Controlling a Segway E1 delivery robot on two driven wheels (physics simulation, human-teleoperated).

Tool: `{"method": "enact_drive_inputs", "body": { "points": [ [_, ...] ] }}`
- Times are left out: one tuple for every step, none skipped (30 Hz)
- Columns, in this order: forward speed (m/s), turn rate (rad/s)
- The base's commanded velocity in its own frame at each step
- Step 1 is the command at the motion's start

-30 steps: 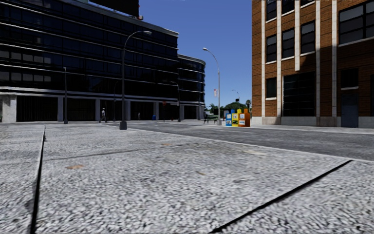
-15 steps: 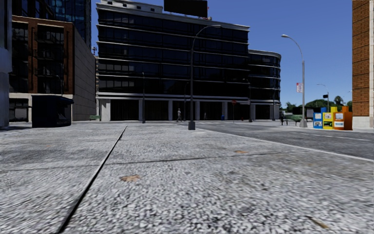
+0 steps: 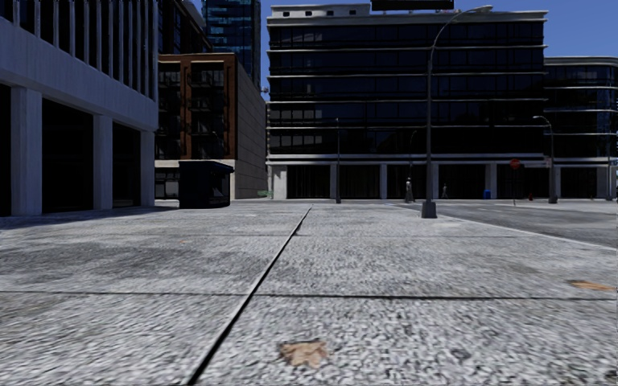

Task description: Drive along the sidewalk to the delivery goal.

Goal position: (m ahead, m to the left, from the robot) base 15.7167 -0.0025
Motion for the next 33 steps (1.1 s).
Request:
{"method": "enact_drive_inputs", "body": {
  "points": [
    [2.00,0.00],
    [2.00,0.00],
    [2.00,0.00],
    [2.00,0.00],
    [2.00,0.00],
    [2.00,0.00],
    [2.00,0.00],
    [2.00,0.00],
    [2.00,0.00],
    [2.00,0.00],
    [2.00,0.00],
    [2.00,-0.73],
    [2.00,-1.20],
    [2.00,-1.20],
    [2.00,-1.20],
    [2.00,-1.20],
    [2.00,-1.20],
    [2.00,-1.15],
    [2.00,-0.15],
    [2.00,-0.03],
    [2.00,0.00],
    [2.00,0.00],
    [2.00,0.00],
    [2.00,0.00],
    [2.00,0.00],
    [2.00,0.00],
    [2.00,0.00],
    [2.00,0.00],
    [2.00,0.00],
    [2.00,0.00],
    [2.00,0.00],
    [2.00,0.00],
    [2.00,0.00]
  ]
}}
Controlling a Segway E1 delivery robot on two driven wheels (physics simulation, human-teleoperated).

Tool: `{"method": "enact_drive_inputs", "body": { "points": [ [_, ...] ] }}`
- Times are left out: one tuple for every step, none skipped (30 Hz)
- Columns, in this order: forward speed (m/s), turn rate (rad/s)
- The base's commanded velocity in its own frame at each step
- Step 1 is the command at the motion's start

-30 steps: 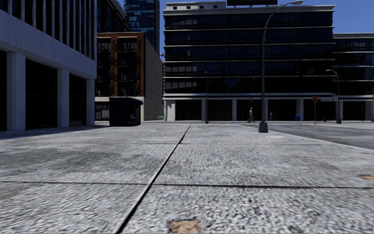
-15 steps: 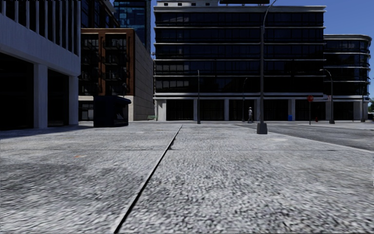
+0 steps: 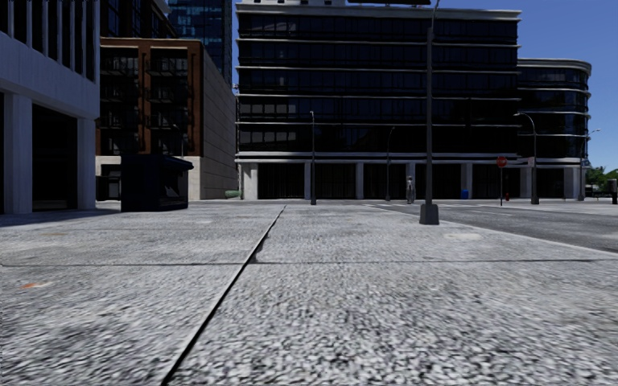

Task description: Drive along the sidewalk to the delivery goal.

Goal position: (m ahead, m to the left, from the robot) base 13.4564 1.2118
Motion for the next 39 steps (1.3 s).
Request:
{"method": "enact_drive_inputs", "body": {
  "points": [
    [2.00,0.00],
    [2.00,0.00],
    [2.00,0.00],
    [2.00,0.00],
    [2.00,0.00],
    [2.00,0.00],
    [2.00,0.00],
    [2.00,0.00],
    [2.00,0.00],
    [2.00,0.00],
    [2.00,0.00],
    [2.00,0.00],
    [2.00,0.00],
    [2.00,0.00],
    [2.00,0.00],
    [2.00,0.00],
    [2.00,0.00],
    [2.00,0.00],
    [2.00,0.00],
    [2.00,0.00],
    [2.00,0.00],
    [2.00,0.00],
    [2.00,0.00],
    [2.00,0.00],
    [2.00,0.00],
    [2.00,0.00],
    [2.00,0.00],
    [2.00,0.00],
    [2.00,0.00],
    [2.00,0.00],
    [2.00,0.00],
    [2.00,0.00],
    [2.00,0.00],
    [2.00,0.00],
    [2.00,0.00],
    [2.00,0.00],
    [2.00,0.00],
    [2.00,0.00],
    [2.00,0.00]
  ]
}}
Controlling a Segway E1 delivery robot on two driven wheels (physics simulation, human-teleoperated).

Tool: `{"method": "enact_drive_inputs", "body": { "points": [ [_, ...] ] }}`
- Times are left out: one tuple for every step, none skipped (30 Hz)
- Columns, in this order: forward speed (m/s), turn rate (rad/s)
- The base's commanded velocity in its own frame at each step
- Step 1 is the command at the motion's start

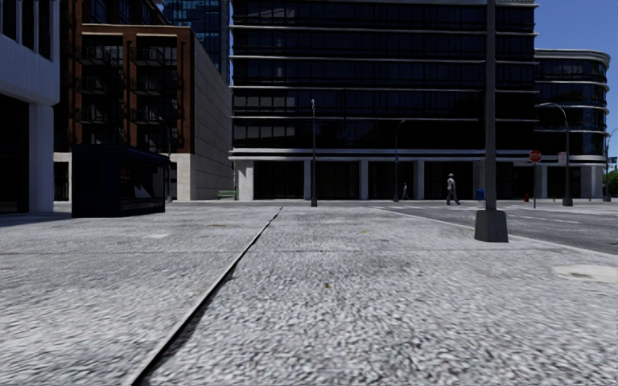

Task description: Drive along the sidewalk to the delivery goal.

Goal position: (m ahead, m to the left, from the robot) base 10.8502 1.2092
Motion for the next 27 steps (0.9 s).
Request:
{"method": "enact_drive_inputs", "body": {
  "points": [
    [2.00,0.00],
    [2.00,0.00],
    [2.00,0.00],
    [2.00,0.00],
    [2.00,0.00],
    [2.00,0.00],
    [2.00,0.00],
    [2.00,0.00],
    [2.00,0.00],
    [2.00,0.00],
    [2.00,0.00],
    [2.00,0.00],
    [2.00,0.00],
    [2.00,0.00],
    [2.00,0.00],
    [2.00,0.00],
    [2.00,0.00],
    [2.00,0.00],
    [2.00,0.00],
    [2.00,0.00],
    [2.00,0.00],
    [2.00,0.00],
    [2.00,0.00],
    [2.00,0.00],
    [2.00,0.00],
    [2.00,0.00],
    [2.00,0.00]
  ]
}}
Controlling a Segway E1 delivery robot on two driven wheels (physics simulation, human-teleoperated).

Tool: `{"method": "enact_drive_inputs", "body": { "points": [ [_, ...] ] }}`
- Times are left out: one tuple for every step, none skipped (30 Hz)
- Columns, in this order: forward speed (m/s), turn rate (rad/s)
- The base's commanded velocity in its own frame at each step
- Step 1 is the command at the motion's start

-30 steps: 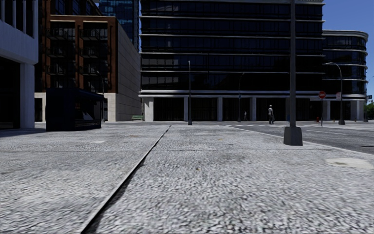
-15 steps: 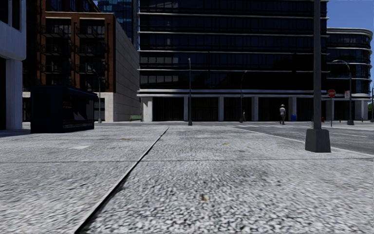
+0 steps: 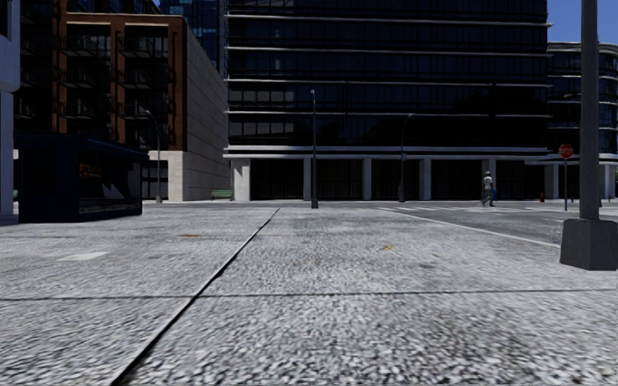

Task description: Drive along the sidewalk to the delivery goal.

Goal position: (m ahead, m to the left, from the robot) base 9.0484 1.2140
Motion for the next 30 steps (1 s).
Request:
{"method": "enact_drive_inputs", "body": {
  "points": [
    [2.00,0.00],
    [2.00,0.00],
    [2.00,0.00],
    [2.00,0.00],
    [2.00,0.00],
    [2.00,0.00],
    [2.00,0.00],
    [2.00,0.00],
    [2.00,0.00],
    [2.00,0.00],
    [2.00,0.00],
    [2.00,0.00],
    [2.00,0.00],
    [2.00,0.00],
    [2.00,0.34],
    [2.00,1.15],
    [2.00,1.20],
    [2.00,1.20],
    [2.00,1.20],
    [2.00,0.77],
    [2.00,0.04],
    [2.00,0.00],
    [2.00,0.00],
    [2.00,0.00],
    [2.00,0.00],
    [2.00,0.00],
    [2.00,0.00],
    [2.00,0.00],
    [2.00,0.00],
    [2.00,0.00]
  ]
}}
